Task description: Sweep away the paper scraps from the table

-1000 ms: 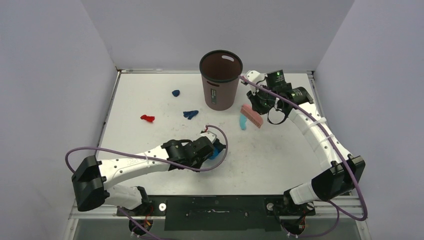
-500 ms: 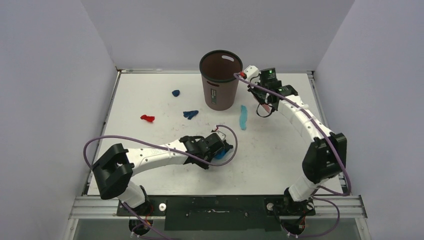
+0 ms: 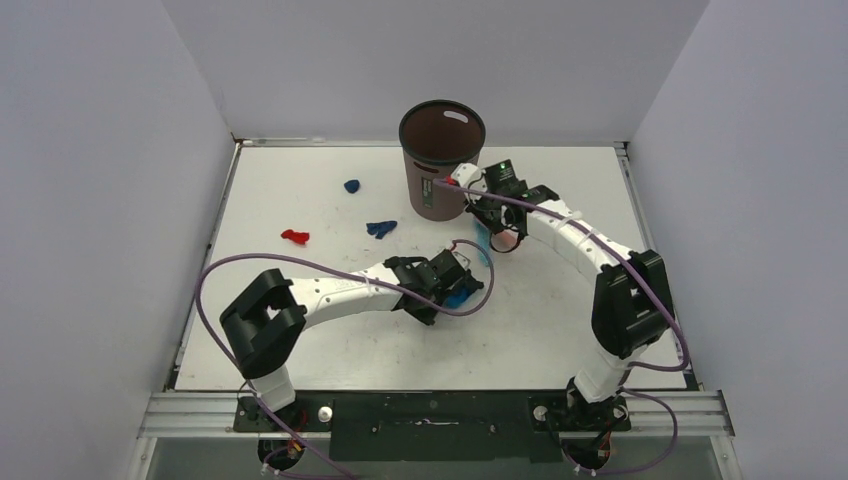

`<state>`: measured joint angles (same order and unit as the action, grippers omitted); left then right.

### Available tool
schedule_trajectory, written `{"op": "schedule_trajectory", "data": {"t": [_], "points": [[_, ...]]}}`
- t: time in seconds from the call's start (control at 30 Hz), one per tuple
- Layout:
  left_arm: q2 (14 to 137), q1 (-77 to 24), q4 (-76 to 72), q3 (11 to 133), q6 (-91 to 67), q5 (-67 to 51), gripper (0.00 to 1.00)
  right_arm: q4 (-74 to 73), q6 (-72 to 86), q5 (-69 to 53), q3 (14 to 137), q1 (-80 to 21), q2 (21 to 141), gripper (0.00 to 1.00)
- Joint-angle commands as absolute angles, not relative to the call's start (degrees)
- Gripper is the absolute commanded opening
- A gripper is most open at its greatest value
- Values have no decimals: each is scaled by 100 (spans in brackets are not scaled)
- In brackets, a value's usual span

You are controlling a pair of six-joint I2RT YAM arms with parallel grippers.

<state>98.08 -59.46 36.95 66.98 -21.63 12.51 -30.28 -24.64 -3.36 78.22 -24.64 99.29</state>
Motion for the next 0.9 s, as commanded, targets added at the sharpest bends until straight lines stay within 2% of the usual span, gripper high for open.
{"op": "schedule_trajectory", "data": {"t": [0.0,0.4,0.87], "points": [[10085,-5878,3590,7069,-1959,1069,0,-3764,-2108,-1397,7546,-2899,9481,5],[10072,-5973,3048,6844,-1784,1144,0,-4475,-1420,-2552,7733,-3021,8807,5],[9543,-6472,1748,5690,-1767,1618,0,-4969,-995,-2167,8633,-2705,8425,5]]}}
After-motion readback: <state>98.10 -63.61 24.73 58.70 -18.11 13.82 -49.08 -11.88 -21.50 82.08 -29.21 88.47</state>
